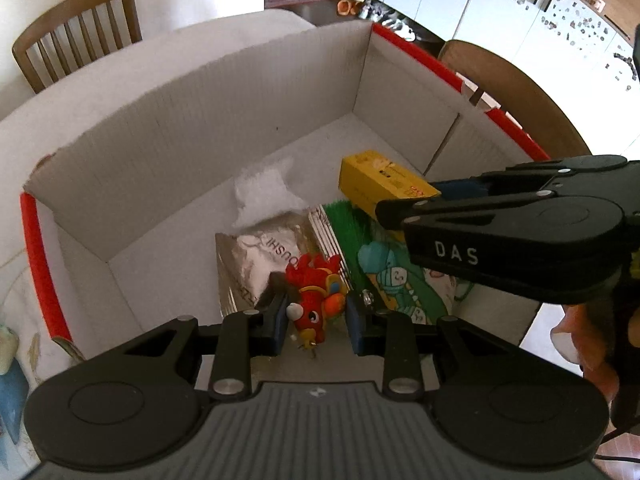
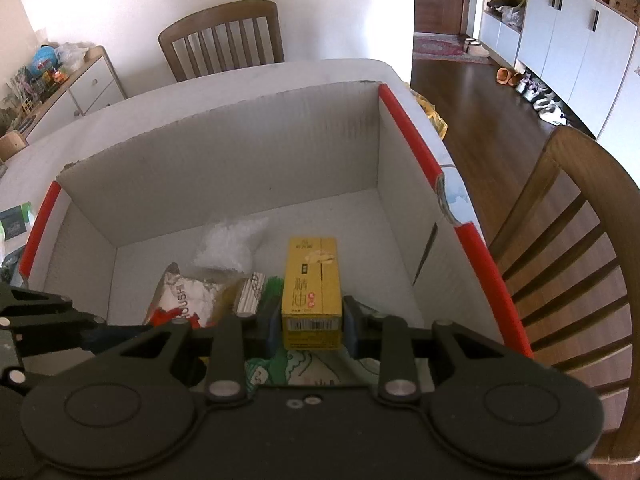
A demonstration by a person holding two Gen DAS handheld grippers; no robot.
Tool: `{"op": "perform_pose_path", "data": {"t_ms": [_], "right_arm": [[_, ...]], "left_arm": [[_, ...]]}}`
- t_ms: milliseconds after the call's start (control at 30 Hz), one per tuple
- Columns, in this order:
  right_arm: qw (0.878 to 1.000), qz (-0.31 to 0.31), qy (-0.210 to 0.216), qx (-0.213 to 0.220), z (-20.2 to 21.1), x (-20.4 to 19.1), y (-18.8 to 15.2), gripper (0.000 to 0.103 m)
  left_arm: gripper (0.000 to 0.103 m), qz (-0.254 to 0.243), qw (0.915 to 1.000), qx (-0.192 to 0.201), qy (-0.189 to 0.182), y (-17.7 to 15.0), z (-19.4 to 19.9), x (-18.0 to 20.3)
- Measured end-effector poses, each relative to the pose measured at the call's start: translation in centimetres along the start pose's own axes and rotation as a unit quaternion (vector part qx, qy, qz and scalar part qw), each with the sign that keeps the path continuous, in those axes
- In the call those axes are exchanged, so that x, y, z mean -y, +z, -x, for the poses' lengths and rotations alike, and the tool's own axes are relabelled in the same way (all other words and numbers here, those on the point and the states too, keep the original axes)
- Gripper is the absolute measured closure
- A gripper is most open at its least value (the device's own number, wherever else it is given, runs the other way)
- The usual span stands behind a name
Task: Organize objects
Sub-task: 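Lower both tools into the box and open them to release the items, then withdraw both tools from the box back toward the table items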
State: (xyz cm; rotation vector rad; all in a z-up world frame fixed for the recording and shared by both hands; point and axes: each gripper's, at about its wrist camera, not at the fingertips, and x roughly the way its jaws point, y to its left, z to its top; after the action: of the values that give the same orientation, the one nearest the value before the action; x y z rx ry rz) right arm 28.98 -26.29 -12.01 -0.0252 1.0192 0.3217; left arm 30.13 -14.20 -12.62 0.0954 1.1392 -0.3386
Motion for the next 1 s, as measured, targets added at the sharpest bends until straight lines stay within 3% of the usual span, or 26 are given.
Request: {"op": "perform_pose_path", "data": {"t_ms": [367, 400, 500, 600, 1000], "right_arm": [[1.0, 0.003, -0.001, 0.002, 0.6, 0.5, -0.1, 0.071], [1.0, 0.003, -0.002, 0.003, 0.7, 0.5, -0.2, 0.071], [1.0, 0.001, -0.005, 0.005, 1.1, 0.7, -0.3, 0.068], [1.0, -0.003, -0.005, 0.009, 1.5, 0.8, -0.4, 0.065], [0.999, -0.008, 0.0, 0.031, 4.4, 0.1, -1.0, 0.059]], "left_arm": [[0.073, -0.014, 0.9999, -0.006, 0.009, -0.2, 0.1, 0.4], [0.07, -0.012, 0.9999, -0.003, 0.008, -0.3, 0.2, 0.4], [0.04, -0.008, 0.9999, 0.012, 0.005, -0.5, 0.8, 0.1], [0.033, 0.0, 0.9995, 0.029, 0.006, -0.5, 1.7, -0.3], [0.033, 0.009, 0.9968, 0.079, 0.0, -2.0, 5.4, -0.7]]}}
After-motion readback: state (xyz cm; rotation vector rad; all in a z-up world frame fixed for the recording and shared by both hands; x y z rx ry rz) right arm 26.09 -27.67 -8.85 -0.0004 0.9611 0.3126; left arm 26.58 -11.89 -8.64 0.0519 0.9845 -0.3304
